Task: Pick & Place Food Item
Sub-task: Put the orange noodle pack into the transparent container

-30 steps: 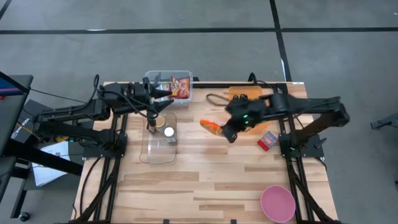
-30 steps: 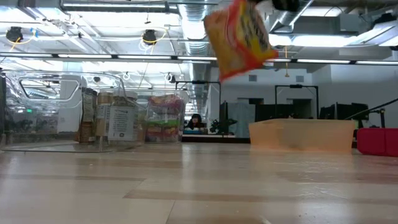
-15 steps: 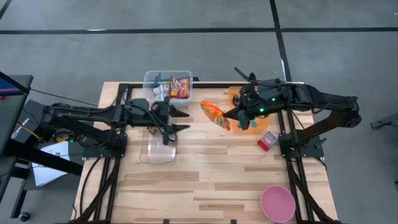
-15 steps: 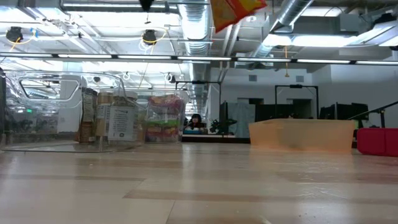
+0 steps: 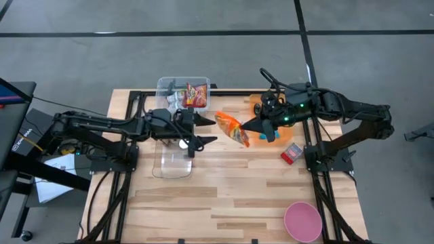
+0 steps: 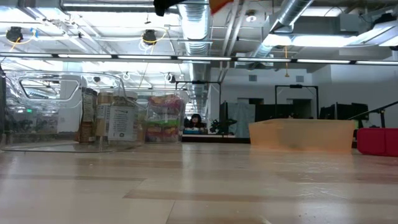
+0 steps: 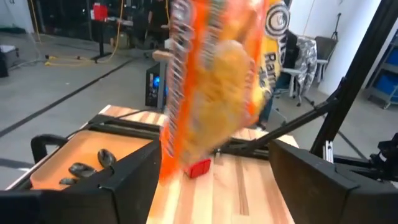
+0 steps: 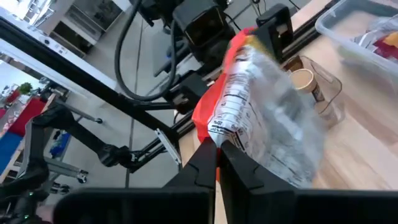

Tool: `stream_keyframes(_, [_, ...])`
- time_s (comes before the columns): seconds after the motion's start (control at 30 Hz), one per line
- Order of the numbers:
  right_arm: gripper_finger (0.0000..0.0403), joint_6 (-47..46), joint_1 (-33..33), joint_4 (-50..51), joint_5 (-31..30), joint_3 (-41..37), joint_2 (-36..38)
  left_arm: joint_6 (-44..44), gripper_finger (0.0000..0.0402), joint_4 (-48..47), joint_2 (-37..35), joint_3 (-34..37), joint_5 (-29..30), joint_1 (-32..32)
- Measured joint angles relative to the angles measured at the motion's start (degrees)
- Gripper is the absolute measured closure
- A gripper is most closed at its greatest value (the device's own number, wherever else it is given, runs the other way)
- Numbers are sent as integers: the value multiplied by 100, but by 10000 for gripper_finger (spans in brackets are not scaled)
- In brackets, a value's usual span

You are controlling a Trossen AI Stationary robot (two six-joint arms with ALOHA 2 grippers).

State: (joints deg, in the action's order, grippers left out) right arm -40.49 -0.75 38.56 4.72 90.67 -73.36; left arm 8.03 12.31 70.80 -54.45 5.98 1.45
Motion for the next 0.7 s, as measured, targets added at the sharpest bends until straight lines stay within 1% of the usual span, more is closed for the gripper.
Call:
stream_keyframes(0.17, [403,-3,1,-16,-3,0,0,1,112,231,-22,2,-24,35])
stream_keyframes(0.27, [403,-3,23,-81,-59,0,0,111,124,352,-46,-3,-28,119])
stream_keyframes(0.43, [403,-48,105,-226,-325,0,0,337,151,373,-38,4,8,279])
stream_keyframes(0.5, [403,-48,135,-342,-346,0,0,341,162,451,0,2,263,355])
stream_keyframes(0.6, [403,-50,135,-568,-435,0,0,344,180,590,24,4,822,431])
stream_keyframes(0.7, [403,-51,135,-673,-524,0,-84,390,200,841,105,-2,1202,431])
